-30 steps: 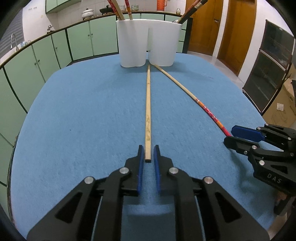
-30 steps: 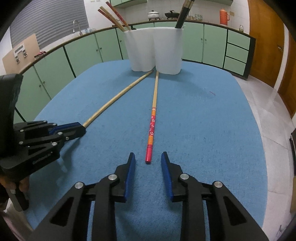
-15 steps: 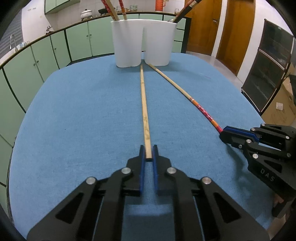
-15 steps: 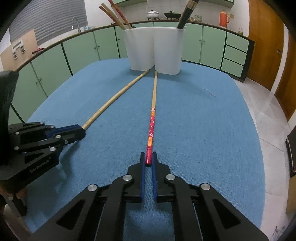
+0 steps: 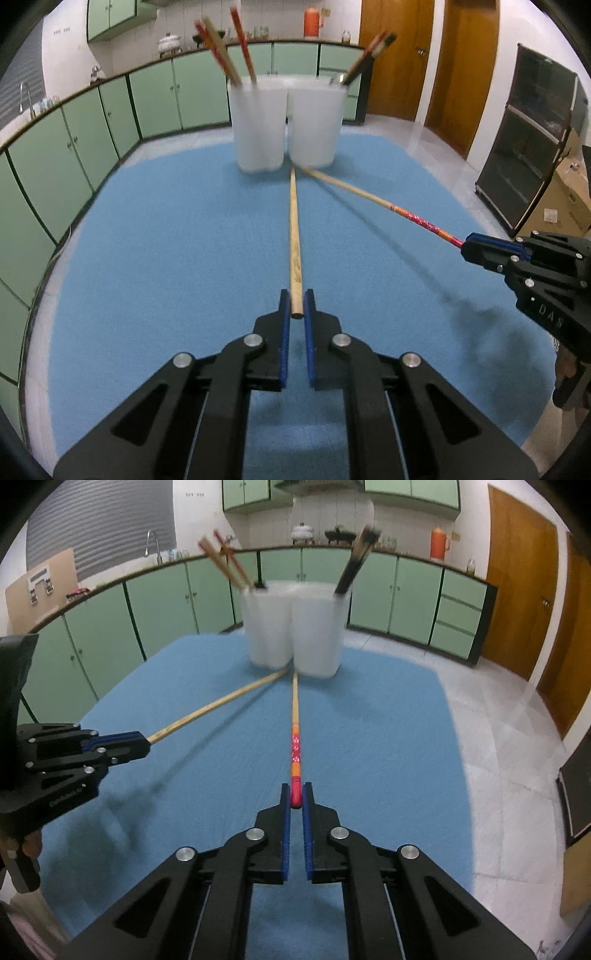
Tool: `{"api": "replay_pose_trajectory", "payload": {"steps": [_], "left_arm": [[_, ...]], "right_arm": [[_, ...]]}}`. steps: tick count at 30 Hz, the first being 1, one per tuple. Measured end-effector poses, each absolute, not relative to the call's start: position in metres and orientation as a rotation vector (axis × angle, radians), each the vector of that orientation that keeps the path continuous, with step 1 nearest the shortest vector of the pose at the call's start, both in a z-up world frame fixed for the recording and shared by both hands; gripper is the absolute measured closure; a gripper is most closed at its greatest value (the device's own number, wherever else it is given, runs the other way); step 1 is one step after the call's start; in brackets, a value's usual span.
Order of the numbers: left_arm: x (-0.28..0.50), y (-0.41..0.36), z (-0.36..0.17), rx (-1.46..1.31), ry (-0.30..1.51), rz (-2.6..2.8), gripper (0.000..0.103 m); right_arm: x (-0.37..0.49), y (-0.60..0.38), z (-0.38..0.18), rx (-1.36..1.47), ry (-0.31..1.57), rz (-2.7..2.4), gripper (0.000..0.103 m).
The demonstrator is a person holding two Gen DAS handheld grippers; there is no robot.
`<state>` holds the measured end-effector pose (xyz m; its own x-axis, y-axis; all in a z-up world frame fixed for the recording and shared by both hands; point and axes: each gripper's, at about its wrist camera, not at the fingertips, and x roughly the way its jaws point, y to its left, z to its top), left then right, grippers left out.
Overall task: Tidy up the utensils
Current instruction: 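Lift both chopsticks and carry them over the white holder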
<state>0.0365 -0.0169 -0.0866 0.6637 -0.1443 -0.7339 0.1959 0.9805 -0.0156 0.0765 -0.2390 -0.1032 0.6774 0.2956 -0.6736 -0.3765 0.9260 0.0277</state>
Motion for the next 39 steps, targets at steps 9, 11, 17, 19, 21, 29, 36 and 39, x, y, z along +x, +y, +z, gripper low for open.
{"api": "replay_pose_trajectory", "payload": {"steps": [9, 11, 17, 19, 21, 29, 36, 39], "left_arm": [[0.025, -0.011, -0.026, 0.063, 0.675, -0.198, 0.097], [0.023, -0.01, -0.013, 0.059, 0.643, -0.198, 0.097], [0.025, -0.011, 0.013, 0.057, 0.574, -0.203, 0.097], [0.027, -0.011, 0.019, 0.056, 0.56, -0.206, 0.097], [0.028, -0.012, 0.025, 0.056, 0.548, -0.21, 0.097], [0.033, -0.019, 0.043, 0.056, 0.513, -0.231, 0.097], [0.031, -0.022, 0.059, 0.06, 0.477, -0.248, 0.097], [0.031, -0.024, 0.065, 0.064, 0.462, -0.255, 0.097]], "right_arm": [[0.071, -0.257, -0.045, -0.09, 0.592, 0.364, 0.097], [0.07, -0.26, -0.033, -0.077, 0.565, 0.369, 0.097], [0.073, -0.266, -0.008, -0.054, 0.515, 0.391, 0.097], [0.075, -0.266, -0.002, -0.049, 0.51, 0.399, 0.097], [0.078, -0.268, 0.004, -0.036, 0.503, 0.413, 0.097], [0.087, -0.269, 0.022, -0.027, 0.483, 0.439, 0.097], [0.089, -0.267, 0.04, -0.044, 0.457, 0.455, 0.097], [0.091, -0.269, 0.047, -0.046, 0.445, 0.458, 0.097]]}}
